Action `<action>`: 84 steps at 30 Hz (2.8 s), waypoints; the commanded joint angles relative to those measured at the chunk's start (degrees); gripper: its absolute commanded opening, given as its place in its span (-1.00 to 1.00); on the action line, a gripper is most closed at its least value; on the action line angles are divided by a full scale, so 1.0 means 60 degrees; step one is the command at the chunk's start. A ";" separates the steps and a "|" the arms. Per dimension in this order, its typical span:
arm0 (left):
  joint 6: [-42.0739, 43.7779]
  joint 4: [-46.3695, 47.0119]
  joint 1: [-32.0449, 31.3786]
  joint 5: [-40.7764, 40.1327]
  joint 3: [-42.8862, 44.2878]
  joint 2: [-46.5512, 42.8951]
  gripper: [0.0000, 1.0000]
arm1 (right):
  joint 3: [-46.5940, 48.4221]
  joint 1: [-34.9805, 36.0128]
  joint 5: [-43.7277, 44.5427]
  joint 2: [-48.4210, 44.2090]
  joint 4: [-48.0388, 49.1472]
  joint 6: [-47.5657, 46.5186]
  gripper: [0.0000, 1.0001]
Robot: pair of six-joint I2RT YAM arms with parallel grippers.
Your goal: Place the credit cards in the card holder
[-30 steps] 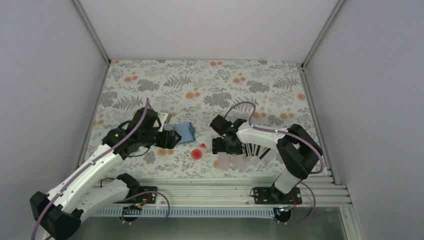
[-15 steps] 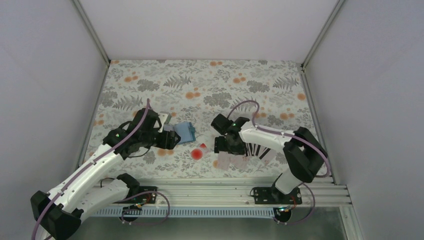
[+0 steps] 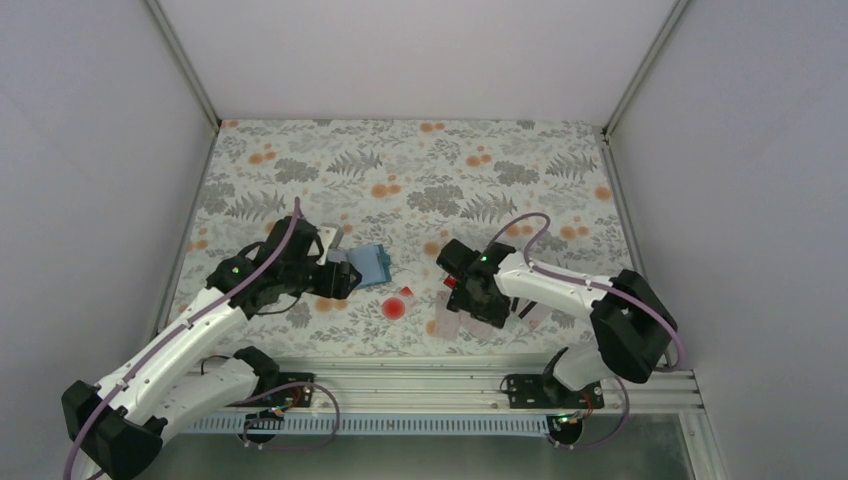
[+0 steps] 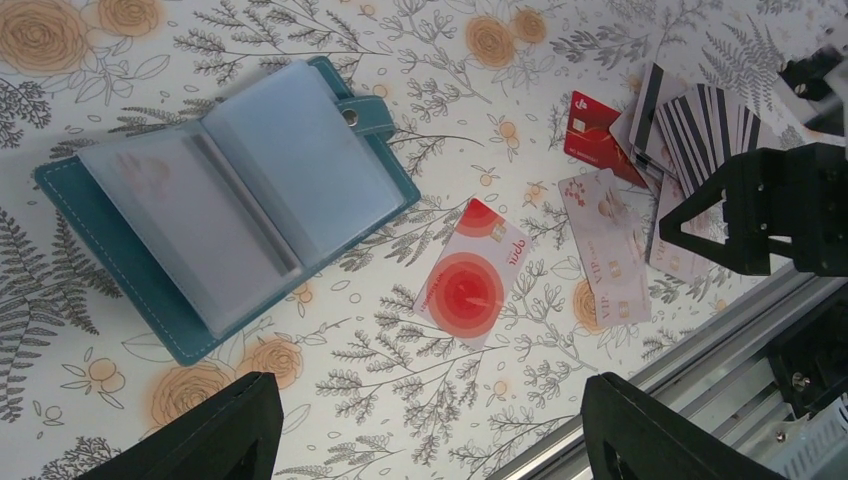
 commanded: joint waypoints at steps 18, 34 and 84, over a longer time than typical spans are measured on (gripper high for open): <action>0.0269 0.0067 -0.0028 0.0400 -0.0119 -0.0013 0.50 | -0.1367 -0.0343 -0.0203 -0.0466 0.1289 0.1432 0.49; 0.0210 0.0059 -0.0028 0.0342 -0.0148 -0.0044 0.50 | -0.1845 -0.0479 -0.0209 -0.0169 0.1618 0.1219 0.45; 0.0094 -0.0006 -0.0028 0.0177 -0.0191 -0.0012 0.50 | -0.2421 -0.1272 -0.0119 -0.2051 0.1591 -0.4459 0.80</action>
